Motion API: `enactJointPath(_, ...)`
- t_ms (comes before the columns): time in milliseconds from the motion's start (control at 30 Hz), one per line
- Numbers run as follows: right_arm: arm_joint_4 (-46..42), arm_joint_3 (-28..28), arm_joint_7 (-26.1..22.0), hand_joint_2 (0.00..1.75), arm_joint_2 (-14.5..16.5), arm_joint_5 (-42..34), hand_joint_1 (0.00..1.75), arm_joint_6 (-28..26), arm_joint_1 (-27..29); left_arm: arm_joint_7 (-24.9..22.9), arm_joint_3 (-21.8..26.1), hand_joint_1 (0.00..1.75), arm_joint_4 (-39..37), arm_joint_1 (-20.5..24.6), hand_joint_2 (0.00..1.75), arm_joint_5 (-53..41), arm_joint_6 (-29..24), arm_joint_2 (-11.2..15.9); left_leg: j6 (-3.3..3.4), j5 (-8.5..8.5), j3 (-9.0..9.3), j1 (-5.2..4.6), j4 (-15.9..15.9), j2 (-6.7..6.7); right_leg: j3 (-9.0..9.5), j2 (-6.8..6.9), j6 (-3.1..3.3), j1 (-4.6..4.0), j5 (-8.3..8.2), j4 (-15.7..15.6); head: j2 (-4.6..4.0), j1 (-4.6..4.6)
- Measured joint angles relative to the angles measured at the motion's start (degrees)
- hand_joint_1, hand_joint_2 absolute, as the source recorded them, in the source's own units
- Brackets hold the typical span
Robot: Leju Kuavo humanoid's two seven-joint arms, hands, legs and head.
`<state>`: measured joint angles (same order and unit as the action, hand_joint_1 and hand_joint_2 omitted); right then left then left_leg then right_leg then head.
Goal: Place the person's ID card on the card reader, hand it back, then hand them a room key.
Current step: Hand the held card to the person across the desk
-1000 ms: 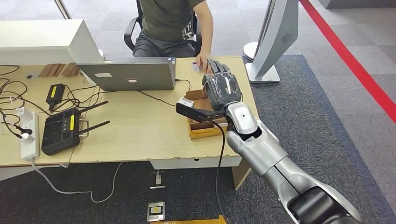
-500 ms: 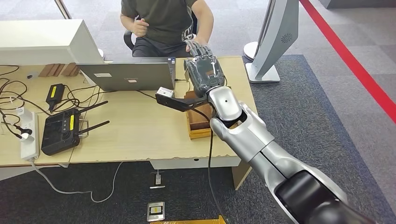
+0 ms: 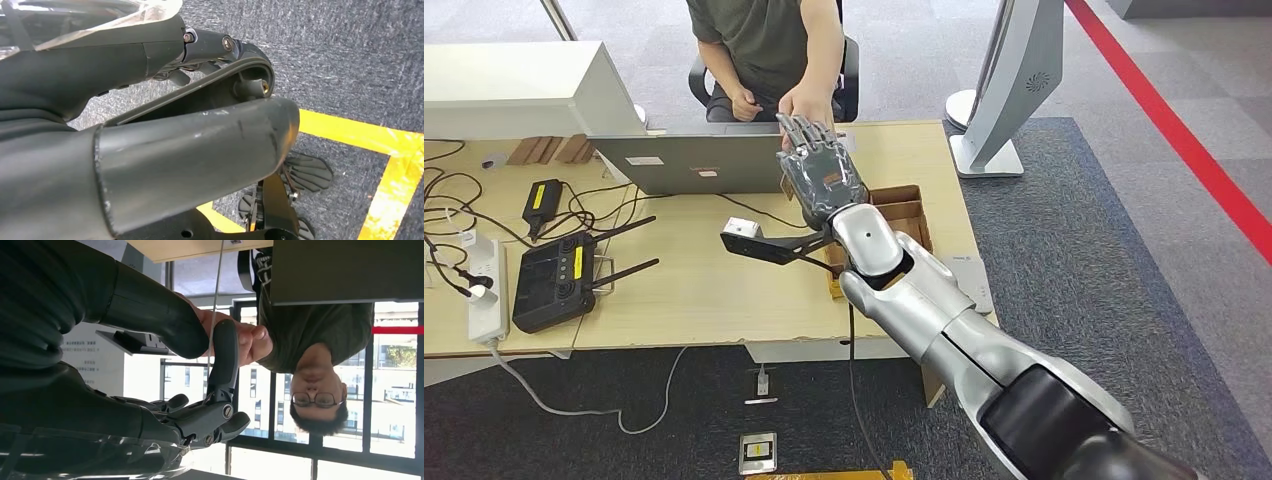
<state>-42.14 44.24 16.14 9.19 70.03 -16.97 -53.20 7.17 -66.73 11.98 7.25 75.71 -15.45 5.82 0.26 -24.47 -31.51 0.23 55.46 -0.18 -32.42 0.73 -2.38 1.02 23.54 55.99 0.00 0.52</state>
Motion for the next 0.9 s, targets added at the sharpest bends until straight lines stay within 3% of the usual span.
enactJointPath(567, 4.3, 1.1, 0.3, 1.75, 1.5, 3.4, 1.75, -0.7, 0.5, -0.5, 0.9, 0.0, 0.0, -0.2, 0.0, 0.7, -0.8, -0.9, 0.0, 0.0, 0.01, 0.0, 0.0, 0.0, 0.0, 0.0, 0.0, -0.01, 0.0, 0.0, 0.0, 0.01)
enactJointPath(900, 5.8, -0.2, 2.7, 1.75, -0.4, 5.6, 1.75, 2.6, -0.4, -1.4, 1.6, 0.0, 0.0, -0.3, 0.0, 1.2, -1.8, -1.2, 0.0, 0.0, 0.01, 0.0, 0.0, 0.01, 0.0, 0.0, 0.0, 0.0, 0.0, 0.0, 0.0, 0.01)
